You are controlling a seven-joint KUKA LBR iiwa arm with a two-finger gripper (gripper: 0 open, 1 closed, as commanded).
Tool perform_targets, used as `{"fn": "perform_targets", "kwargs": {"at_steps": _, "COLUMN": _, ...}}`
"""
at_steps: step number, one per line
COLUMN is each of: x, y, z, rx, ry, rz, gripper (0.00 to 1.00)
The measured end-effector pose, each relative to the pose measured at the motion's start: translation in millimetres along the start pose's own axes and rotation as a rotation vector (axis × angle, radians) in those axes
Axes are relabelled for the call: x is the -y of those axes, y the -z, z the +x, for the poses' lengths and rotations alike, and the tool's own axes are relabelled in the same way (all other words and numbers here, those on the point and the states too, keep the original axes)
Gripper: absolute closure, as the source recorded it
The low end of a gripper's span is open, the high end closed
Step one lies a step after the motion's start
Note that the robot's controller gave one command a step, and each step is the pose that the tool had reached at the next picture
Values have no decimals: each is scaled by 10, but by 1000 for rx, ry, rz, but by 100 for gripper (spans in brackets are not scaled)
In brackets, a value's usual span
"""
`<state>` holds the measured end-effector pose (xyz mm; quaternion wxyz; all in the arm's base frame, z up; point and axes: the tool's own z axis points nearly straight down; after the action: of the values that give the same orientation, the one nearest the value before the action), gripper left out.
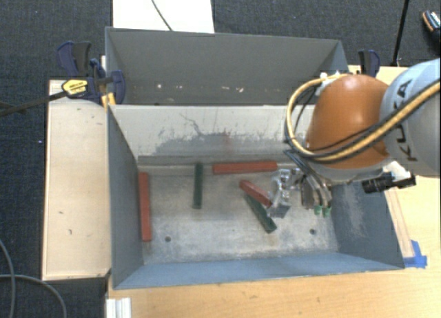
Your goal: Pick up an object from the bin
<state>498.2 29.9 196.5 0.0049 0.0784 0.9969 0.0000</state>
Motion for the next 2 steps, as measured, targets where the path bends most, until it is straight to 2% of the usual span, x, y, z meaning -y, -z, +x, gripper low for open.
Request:
{"fn": "perform_targets", "kwargs": {"at_steps": 1, "x": 189, "y": 1031, "z": 53, "rx": -1, "ry": 252, "rz": -1, "gripper": 100}}
{"fn": "perform_targets", "kwargs": {"at_steps": 2, "x": 183, "y": 1004, "z": 63, "rx": -7, "ry": 252, "rz": -1, "gripper": 0}}
